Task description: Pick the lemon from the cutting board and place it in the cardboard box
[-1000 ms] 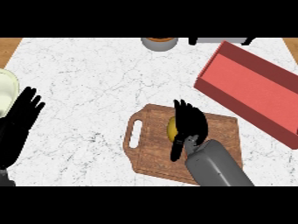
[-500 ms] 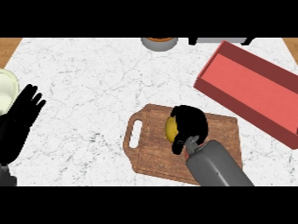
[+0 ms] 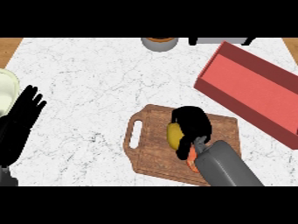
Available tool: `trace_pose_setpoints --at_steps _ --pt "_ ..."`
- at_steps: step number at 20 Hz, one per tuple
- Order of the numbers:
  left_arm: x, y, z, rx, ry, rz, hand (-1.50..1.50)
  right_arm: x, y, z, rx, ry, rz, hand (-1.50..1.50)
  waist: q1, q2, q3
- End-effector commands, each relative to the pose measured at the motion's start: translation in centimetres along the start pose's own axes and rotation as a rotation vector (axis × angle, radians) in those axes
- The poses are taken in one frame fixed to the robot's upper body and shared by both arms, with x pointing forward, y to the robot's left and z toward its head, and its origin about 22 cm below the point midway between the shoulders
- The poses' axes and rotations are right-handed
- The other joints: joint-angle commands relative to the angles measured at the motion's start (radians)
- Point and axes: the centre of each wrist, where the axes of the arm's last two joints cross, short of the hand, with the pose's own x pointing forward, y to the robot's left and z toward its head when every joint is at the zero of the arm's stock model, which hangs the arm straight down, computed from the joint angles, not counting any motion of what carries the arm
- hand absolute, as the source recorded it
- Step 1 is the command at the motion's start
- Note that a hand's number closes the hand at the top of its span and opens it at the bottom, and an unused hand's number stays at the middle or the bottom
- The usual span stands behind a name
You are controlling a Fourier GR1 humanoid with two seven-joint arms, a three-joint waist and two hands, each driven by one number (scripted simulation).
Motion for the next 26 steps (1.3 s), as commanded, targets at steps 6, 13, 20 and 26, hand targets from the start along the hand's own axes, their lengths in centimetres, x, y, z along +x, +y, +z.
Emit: trace_pose_setpoints --at_steps 6,13,20,26 --pt "-0.5 -0.1 1.3 0.008 -0.011 0.004 0.0 -4.0 -0.4 1.6 0.01 -0.26 0.158 1.5 -0.003 0.002 0.0" --pt "0.9 1.3 -0.9 0.023 0.021 0.014 0.0 -3.4 -2.9 5.9 -0.179 -0.303 0.133 1.5 -0.013 0.0 0.0" --pt "-0.5 1.7 -0.2 0.033 -0.006 -0.022 0.0 -0.6 -8.6 12.0 -0.442 -0.395 0.056 1.5 -0.019 -0.003 -0.001" --pt "1.1 0.1 -0.9 0.016 0.012 -0.001 0.0 -0.8 -14.7 16.3 -0.645 -0.271 -0.03 1.5 -0.014 -0.001 -0.001"
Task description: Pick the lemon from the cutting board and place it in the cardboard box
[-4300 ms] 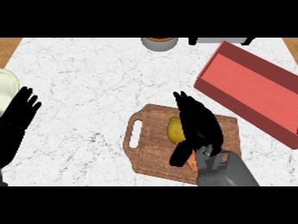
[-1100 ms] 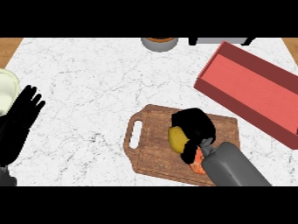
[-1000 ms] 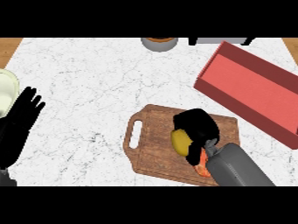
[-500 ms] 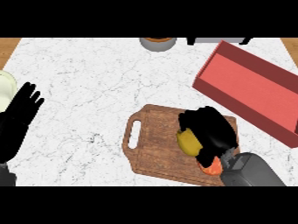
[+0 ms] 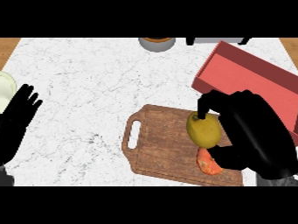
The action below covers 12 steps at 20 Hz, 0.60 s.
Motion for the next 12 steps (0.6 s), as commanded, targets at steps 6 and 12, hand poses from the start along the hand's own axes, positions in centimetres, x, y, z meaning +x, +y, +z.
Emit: trace_pose_setpoints --at_steps 6,12 --pt "-1.3 0.9 -0.2 -0.002 0.002 -0.006 0.0 -2.7 -7.1 -0.7 -0.219 0.198 -0.014 1.5 0.011 0.006 0.0" --pt "0.7 1.0 1.3 -0.029 0.004 -0.002 0.0 -7.6 -8.0 -2.7 -0.186 0.262 0.022 1.5 0.019 0.006 0.001"
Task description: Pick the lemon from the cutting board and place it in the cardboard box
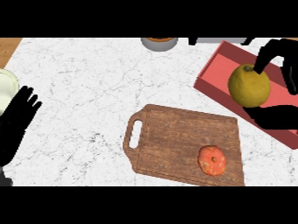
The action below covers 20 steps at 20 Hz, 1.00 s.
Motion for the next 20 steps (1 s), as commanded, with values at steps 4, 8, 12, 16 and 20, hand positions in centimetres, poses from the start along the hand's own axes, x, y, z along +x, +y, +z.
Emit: trace_pose_setpoints --at_steps 4,8,12,16,20 --pt "-0.3 -1.5 1.3 -0.007 -0.002 0.009 0.0 -5.2 -1.1 -3.5 0.016 0.035 0.063 1.5 0.005 0.001 0.001" --pt "-0.1 -1.2 -0.9 0.002 -0.007 -0.005 0.0 -7.0 3.1 -5.6 0.004 0.0 0.054 1.5 0.004 0.004 0.001" --pt "1.2 0.5 -0.6 -0.005 0.002 0.002 0.0 -9.6 5.0 -6.6 0.013 -0.001 0.026 1.5 0.005 0.003 0.001" --pt "-0.2 -1.3 0.7 0.0 -0.003 0.012 0.0 -10.7 8.3 -6.7 0.037 0.0 0.025 1.5 0.006 0.002 0.001" --pt "-0.2 0.3 -1.1 0.008 0.004 -0.001 0.0 -11.6 11.2 -7.6 0.141 0.026 -0.013 1.5 0.007 0.004 0.001"
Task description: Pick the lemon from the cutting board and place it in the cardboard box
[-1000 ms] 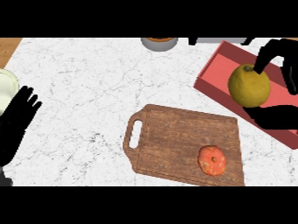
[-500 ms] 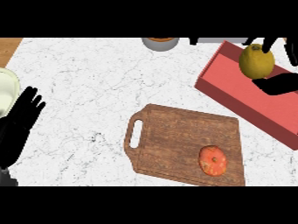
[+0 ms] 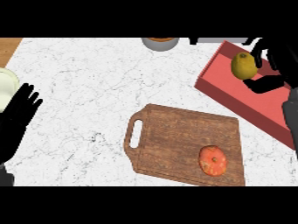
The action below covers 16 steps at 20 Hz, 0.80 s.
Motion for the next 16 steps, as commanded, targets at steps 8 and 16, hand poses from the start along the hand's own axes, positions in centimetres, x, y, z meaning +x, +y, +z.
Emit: trace_pose_setpoints --at_steps 8,16 --pt "-0.3 -0.5 -0.2 0.015 0.0 -0.013 0.0 -5.9 6.5 0.9 0.281 0.156 -0.066 -1.5 -0.002 -0.001 0.0" --pt "-1.2 0.1 0.7 0.011 0.005 0.008 0.0 -6.3 4.9 -0.1 -0.006 0.088 -0.43 -1.5 -0.011 -0.006 0.0"
